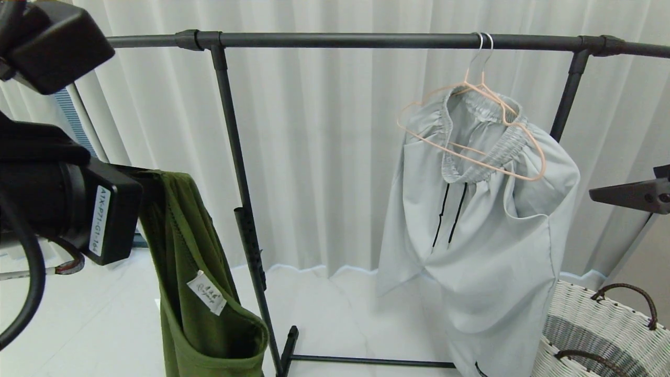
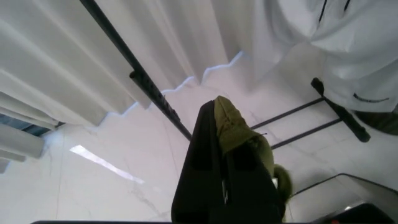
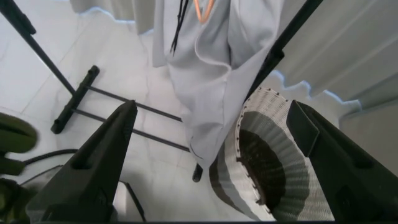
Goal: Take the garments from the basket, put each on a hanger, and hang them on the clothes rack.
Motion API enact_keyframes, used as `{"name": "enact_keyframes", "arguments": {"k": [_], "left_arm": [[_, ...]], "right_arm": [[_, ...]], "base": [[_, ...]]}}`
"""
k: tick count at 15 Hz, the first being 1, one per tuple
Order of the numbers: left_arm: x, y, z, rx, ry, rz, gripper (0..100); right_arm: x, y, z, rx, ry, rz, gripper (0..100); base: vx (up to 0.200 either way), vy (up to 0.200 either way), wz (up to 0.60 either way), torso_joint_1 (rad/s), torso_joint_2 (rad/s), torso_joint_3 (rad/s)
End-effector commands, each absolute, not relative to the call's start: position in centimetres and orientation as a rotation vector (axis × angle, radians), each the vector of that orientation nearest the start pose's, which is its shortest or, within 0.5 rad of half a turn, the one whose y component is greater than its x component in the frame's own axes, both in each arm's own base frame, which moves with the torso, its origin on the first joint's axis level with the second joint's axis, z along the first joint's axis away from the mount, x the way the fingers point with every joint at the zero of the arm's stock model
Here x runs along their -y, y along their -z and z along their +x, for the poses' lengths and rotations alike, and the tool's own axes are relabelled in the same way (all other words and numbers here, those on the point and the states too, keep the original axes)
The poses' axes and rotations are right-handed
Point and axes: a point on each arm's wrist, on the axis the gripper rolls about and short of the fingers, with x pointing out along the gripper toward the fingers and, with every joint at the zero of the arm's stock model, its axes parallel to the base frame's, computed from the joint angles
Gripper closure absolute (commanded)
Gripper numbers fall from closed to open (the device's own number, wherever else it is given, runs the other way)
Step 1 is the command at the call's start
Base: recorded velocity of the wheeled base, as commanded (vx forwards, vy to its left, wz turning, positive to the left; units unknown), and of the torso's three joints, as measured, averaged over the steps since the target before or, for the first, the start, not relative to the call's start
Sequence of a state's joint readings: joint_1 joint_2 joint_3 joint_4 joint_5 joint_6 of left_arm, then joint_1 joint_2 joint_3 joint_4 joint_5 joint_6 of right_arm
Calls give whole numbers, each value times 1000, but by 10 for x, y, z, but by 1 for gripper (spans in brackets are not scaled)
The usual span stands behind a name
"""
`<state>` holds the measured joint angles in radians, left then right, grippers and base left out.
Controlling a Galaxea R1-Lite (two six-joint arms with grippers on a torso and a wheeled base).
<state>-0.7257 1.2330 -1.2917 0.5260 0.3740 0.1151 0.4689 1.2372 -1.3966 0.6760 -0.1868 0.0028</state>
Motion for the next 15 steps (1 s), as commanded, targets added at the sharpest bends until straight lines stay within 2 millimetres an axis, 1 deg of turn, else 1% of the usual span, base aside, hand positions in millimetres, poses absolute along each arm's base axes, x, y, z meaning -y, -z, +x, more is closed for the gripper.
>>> {"name": "enact_keyframes", "arguments": {"k": [1,5,8,13,15], "left_arm": [[100,-324,125,-370,368,351,100],[101,-320,127,-358,372,374,100],[99,-320,127,-357,361,371,100],[97,-320,128,-359,344,366,100],[97,-321,128,-358,343,360,100]], "right_arm": [[-66,-334,139,-499,-275,-167,0],[-67,-333,141,-503,-276,-168,0],[-67,-333,142,-497,-278,-165,0],[-72,-327,151,-483,-284,-171,0],[-73,-328,153,-480,-308,-168,0]], "base": [[0,0,0,115,-432,-305],[0,0,0,145,-455,-315],[0,0,0,146,-414,-264],[0,0,0,21,-49,-35],[200,0,0,0,0,2]]}}
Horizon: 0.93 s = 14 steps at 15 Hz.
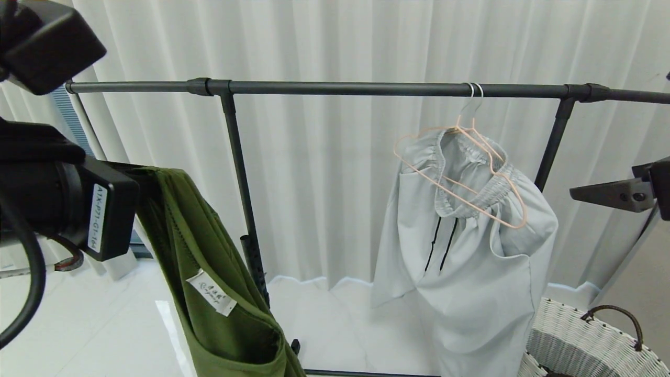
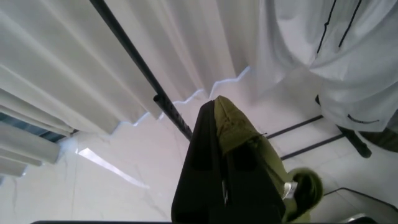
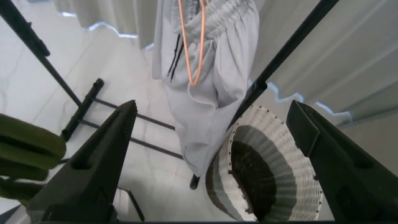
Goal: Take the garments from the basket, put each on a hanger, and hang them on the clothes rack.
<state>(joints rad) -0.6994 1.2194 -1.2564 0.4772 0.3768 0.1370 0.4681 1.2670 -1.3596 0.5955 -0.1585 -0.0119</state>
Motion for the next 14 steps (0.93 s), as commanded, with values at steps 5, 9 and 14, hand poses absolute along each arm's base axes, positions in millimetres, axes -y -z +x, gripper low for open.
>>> {"name": "enact_keyframes", "arguments": {"k": [5,9,14], "left_arm": [[97,-321,128,-357,344,358,100],[96,-317,127,-363,345,361,100],[94,-306,124,-343,346,356,100]], "right_arm": [[-75,-329,151,-486,-406,-138,0],[-82,-326,160,-488,-515,-95,0],[-104,-313,194,-550,-491,30,0]], "base": [[200,0,0,7,-2,-4],[150,0,0,5,1,3],[0,0,0,0,0,0]]}}
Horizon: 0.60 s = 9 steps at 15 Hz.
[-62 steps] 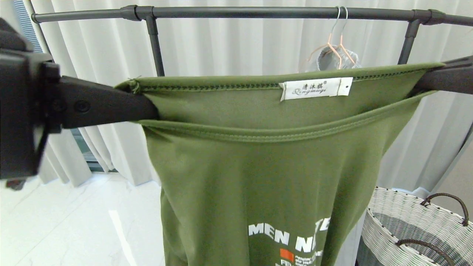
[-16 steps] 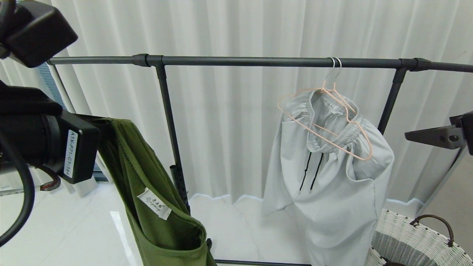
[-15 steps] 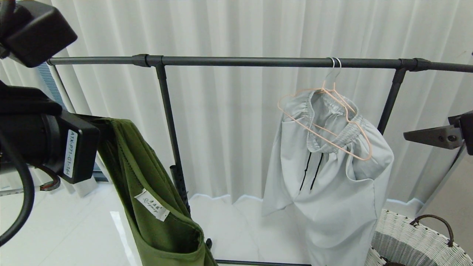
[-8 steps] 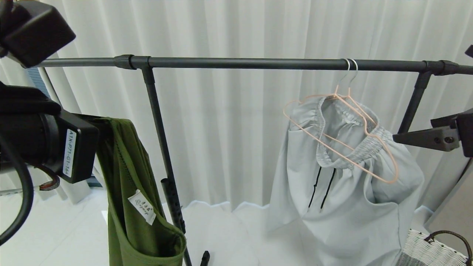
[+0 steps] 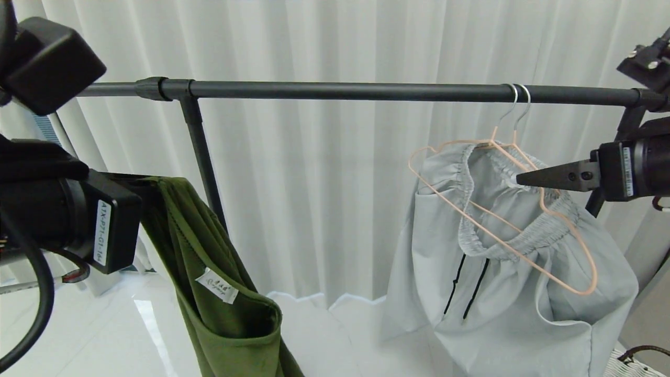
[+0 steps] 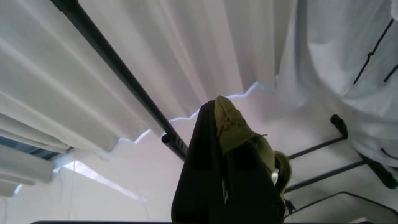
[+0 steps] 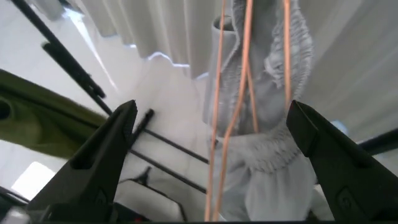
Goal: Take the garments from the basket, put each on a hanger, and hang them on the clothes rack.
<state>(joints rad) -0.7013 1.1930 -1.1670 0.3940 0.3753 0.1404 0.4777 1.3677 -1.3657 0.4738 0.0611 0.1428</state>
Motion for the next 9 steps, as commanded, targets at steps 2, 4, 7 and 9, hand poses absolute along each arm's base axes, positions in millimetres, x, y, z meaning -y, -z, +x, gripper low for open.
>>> {"name": "enact_keyframes", "arguments": {"k": [2,4,7,9], "left_arm": [[94,-307,125,-340,346,355,100],[94,-306,125,-340,348,355,100],[95,-306,125,-343,349,356,100],[95,-306,125,-342,351,357,100]], "right_arm": [[-111,-307,203,-594,-476,83,0],[-113,-301,207,-621,-465,98,0],[-118,-289,220,-657,-394,69,0],[-123,-282,229,-669,-336,47,0]], "base": [[0,0,0,0,0,0],[0,0,0,0,0,0],[0,0,0,0,0,0],[0,0,0,0,0,0]]}}
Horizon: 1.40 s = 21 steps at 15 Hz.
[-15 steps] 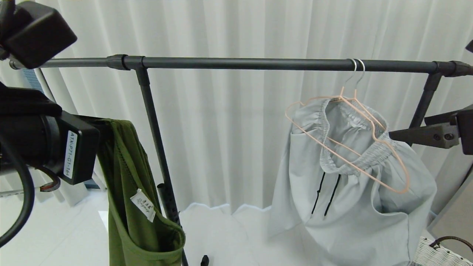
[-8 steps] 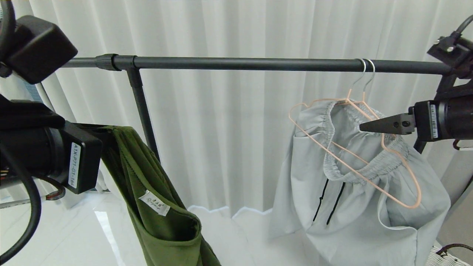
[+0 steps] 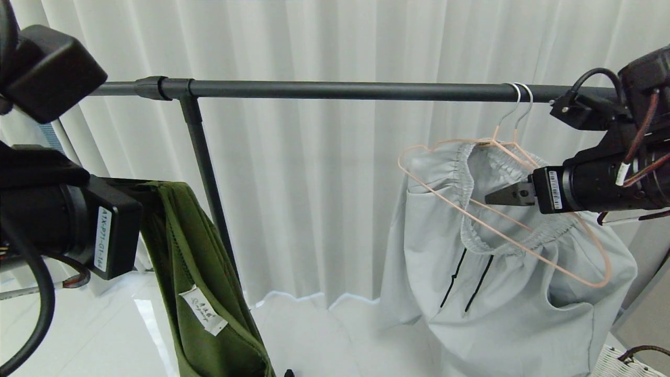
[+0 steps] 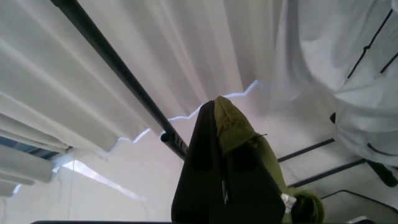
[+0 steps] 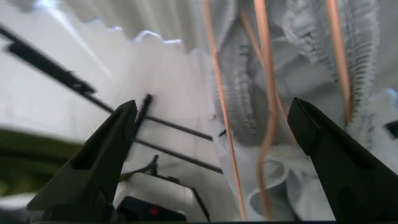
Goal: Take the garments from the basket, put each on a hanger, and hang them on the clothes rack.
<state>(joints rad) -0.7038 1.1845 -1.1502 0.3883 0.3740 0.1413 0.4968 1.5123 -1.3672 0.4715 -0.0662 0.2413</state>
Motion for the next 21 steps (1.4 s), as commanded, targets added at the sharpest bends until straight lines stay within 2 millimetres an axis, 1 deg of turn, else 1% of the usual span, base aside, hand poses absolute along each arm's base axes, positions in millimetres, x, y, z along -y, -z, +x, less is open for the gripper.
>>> {"name": "enact_keyframes", "arguments": {"k": [1,6,9,11,16,18,21], "left_arm": [[95,-306,124,-342,351,357,100],[95,-305,124,-343,353,358,100],[95,-305,124,-343,353,358,100],[95,-305,124,-343,353,358,100],[92,-305,121,-339,354,355,100],[91,-303,119,-339,355,355,100],[91,-303,118,-340,360,357,100]], "right_arm": [[-124,-282,229,-669,-334,44,0],[-122,-282,225,-677,-336,43,0],[-125,-286,211,-697,-394,37,0],[-130,-286,207,-701,-432,35,0],[-131,-284,213,-706,-410,30,0],[-127,-282,216,-698,-344,16,0],[-111,-286,222,-674,-269,25,0]], "base": [[0,0,0,0,0,0],[0,0,0,0,0,0],[0,0,0,0,0,0],[0,0,0,0,0,0],[0,0,0,0,0,0],[0,0,0,0,0,0],[0,0,0,0,0,0]]}}
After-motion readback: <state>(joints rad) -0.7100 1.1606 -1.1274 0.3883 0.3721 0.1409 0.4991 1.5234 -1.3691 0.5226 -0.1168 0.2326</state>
